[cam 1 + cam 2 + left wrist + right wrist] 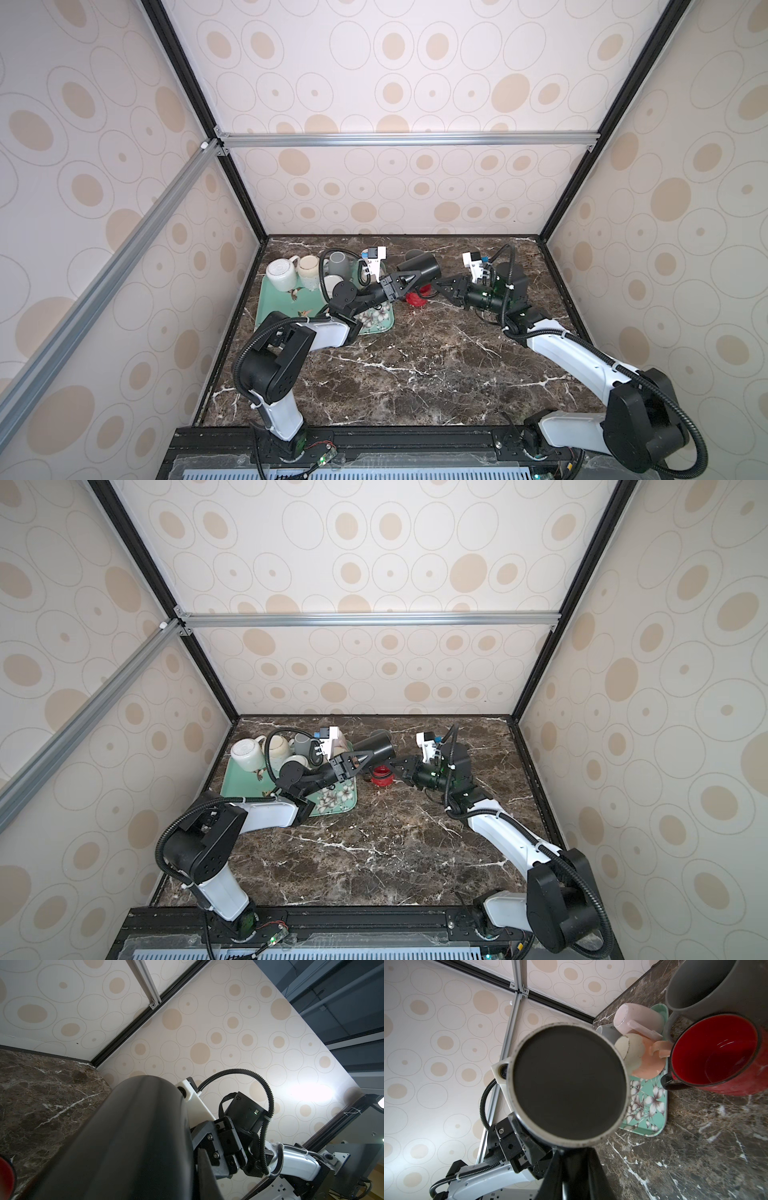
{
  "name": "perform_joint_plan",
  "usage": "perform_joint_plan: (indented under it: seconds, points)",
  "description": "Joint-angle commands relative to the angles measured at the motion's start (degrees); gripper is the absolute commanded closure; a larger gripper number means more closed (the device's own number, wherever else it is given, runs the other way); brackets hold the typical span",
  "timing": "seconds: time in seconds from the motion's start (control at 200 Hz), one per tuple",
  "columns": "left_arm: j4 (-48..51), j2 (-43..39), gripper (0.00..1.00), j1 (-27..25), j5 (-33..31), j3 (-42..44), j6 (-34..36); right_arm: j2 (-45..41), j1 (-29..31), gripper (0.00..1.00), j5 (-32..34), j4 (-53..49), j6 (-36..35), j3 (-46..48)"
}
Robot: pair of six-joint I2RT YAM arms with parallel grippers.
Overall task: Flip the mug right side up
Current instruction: 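Close the left gripper on the black mug's body while the right gripper holds it, then carry the black mug with the left gripper while the right gripper opens and withdraws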
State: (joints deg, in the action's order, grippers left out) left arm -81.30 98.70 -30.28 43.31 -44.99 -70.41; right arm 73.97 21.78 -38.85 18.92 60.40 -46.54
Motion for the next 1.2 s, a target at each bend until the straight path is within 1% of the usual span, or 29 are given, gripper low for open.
perform_joint_plan:
  seconds: [0.0, 0.17, 0.225, 0.28, 0.43, 0.48, 0.57, 0.64, 0.75, 0.85, 0.955, 1.01, 1.09, 1.195]
  points:
    - [-7.7, -3.5, 1.0, -2.3, 4.2, -2.5, -1.5, 1.4, 0.5, 1.0, 0.5, 3.1, 0.3, -0.6]
    - [-5.3, -5.2, 1.0, -2.3, 4.6, -1.9, 0.0, 1.3, 0.6, 1.0, 1.5, 2.3, 0.1, -1.0]
    - [-3.7, -6.1, 1.0, -2.3, 4.9, -1.9, 1.3, 0.8, 0.6, 0.93, 2.5, 1.1, -0.2, -0.6]
    - [-1.2, -7.3, 1.0, -2.3, 5.1, -1.8, 3.1, 0.2, 0.6, 0.83, 3.2, -0.3, -0.5, -0.4]
    - [10.5, -11.6, 1.0, -2.3, 4.9, -2.0, 12.0, -1.9, 0.6, 0.64, 4.6, -5.1, -2.3, -0.9]
    - [15.4, -13.2, 1.0, -2.3, 4.8, -2.4, 15.8, -3.0, 0.7, 0.6, 5.2, -7.0, -3.2, -1.1]
    - [25.9, -16.3, 1.0, -2.3, 4.2, -3.8, 23.7, -5.2, 0.7, 0.55, 6.9, -10.7, -5.7, -1.6]
    - [36.8, -19.0, 1.0, -2.3, 3.0, -6.1, 31.7, -6.9, 0.7, 0.53, 8.7, -13.9, -7.9, -2.0]
    - [55.2, -22.8, 1.0, -2.3, -0.6, -10.4, 46.7, -9.2, 0.7, 0.51, 12.2, -18.6, -11.8, -2.8]
    - [68.2, -25.3, 1.0, -2.3, -4.2, -13.8, 58.3, -10.8, 0.6, 0.51, 16.3, -25.8, -16.1, -5.3]
    - [76.9, -27.3, 1.0, -2.3, -5.6, -16.2, 67.6, -11.6, 0.6, 0.5, 22.3, -35.2, -20.5, -9.0]
    - [80.5, -28.1, 0.98, -2.3, -5.2, -17.2, 71.8, -12.2, 0.6, 0.5, 25.1, -38.3, -22.3, -10.0]
    - [85.4, -28.9, 0.97, -2.3, -5.4, -18.6, 77.6, -13.4, 0.5, 0.5, 28.1, -40.1, -23.6, -10.1]
    - [89.7, -30.5, 0.98, -2.3, -8.0, -19.3, 83.9, -14.9, 0.6, 0.49, 30.2, -40.7, -24.2, -9.1]
